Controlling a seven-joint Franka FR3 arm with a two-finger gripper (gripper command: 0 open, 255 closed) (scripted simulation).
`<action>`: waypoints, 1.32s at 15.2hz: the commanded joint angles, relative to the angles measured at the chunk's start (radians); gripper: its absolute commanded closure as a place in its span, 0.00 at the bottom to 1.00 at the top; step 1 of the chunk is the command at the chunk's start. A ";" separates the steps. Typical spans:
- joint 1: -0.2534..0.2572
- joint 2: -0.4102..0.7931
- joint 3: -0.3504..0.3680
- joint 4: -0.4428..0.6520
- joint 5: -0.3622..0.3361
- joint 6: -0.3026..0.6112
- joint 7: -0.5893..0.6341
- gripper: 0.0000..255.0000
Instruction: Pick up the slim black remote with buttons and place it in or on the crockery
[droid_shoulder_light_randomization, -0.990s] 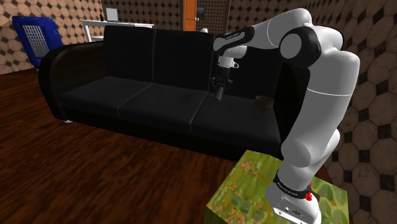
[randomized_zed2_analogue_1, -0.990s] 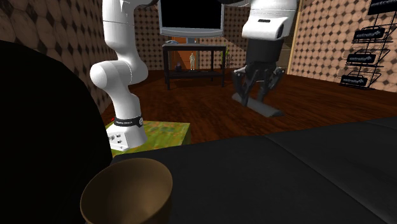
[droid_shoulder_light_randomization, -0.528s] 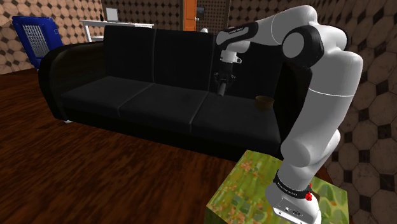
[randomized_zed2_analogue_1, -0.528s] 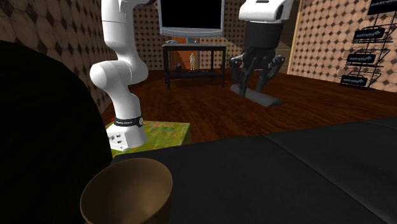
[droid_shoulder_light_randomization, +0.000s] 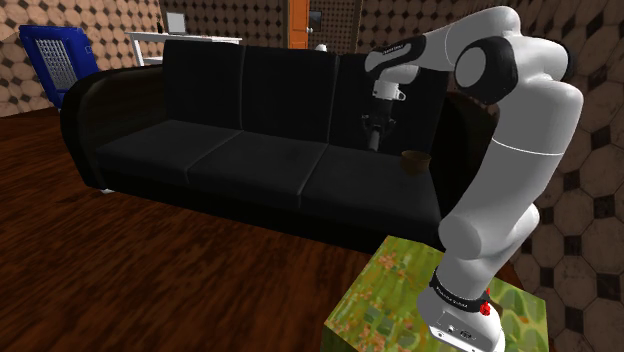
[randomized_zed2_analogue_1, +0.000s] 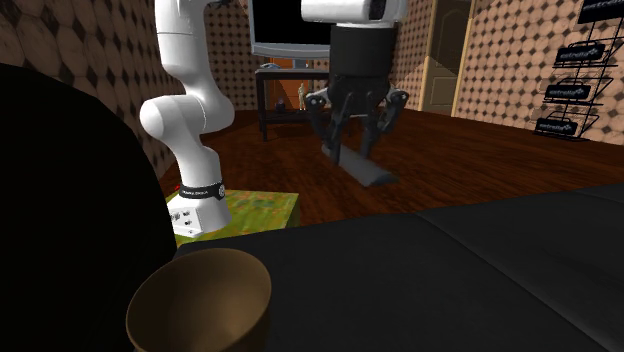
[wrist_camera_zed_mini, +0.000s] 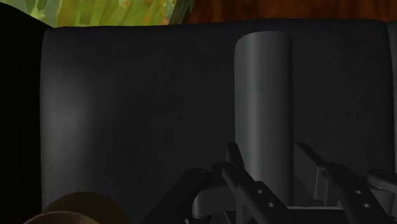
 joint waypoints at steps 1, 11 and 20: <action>-0.023 -0.010 -0.022 -0.013 -0.010 -0.002 -0.044 1.00; -0.148 0.022 -0.135 0.018 -0.040 -0.028 -0.275 1.00; -0.276 0.141 -0.228 0.147 -0.027 -0.067 -0.495 1.00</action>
